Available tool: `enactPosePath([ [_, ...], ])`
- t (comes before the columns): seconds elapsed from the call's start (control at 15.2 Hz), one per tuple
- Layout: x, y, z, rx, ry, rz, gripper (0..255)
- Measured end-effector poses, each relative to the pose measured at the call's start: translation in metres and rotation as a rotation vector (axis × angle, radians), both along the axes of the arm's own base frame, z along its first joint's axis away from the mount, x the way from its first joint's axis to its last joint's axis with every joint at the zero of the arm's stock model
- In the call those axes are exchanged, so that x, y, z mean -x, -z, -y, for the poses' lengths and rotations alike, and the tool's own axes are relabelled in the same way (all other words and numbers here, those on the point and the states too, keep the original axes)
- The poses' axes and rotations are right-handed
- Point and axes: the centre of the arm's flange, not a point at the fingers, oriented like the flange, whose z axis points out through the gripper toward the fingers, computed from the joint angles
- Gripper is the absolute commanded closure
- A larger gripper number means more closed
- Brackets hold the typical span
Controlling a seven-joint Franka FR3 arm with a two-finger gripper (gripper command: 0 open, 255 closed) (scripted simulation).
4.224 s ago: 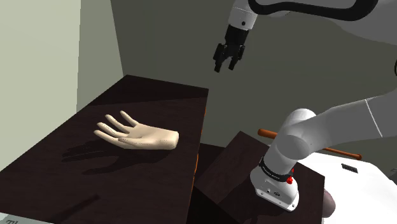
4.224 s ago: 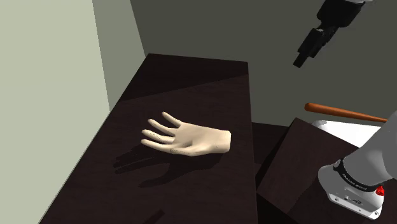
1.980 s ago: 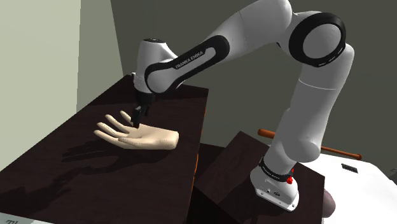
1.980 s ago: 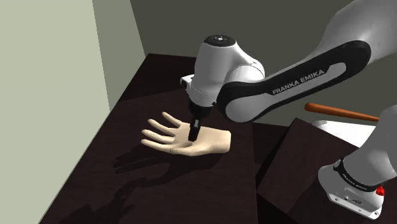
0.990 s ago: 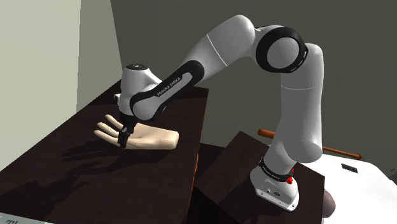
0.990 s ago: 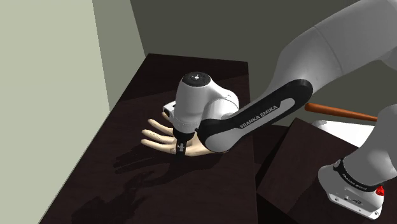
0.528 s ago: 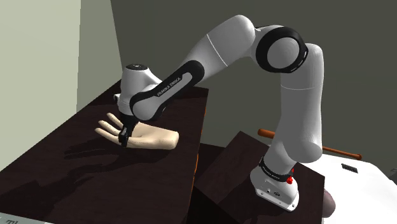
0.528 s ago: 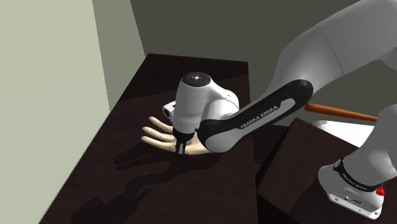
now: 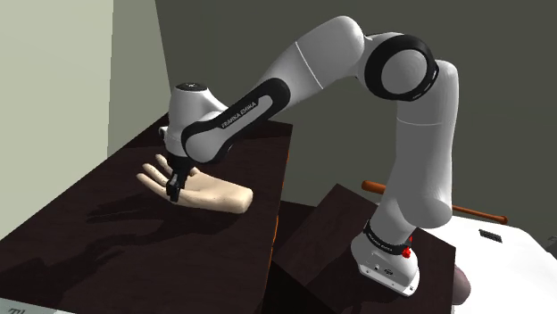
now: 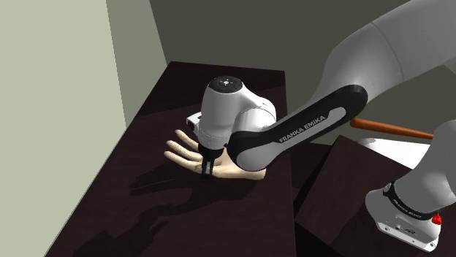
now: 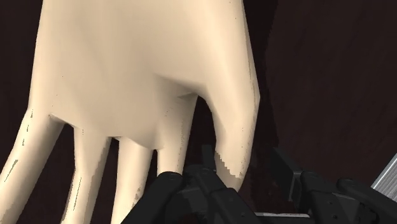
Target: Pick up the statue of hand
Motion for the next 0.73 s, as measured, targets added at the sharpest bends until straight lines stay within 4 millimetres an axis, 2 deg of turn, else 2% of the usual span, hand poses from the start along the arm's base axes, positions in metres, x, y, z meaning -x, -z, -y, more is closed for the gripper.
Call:
enactPosePath([
  [0.73, -0.001, -0.056, 0.000, 0.000, 0.000, -0.001, 255],
])
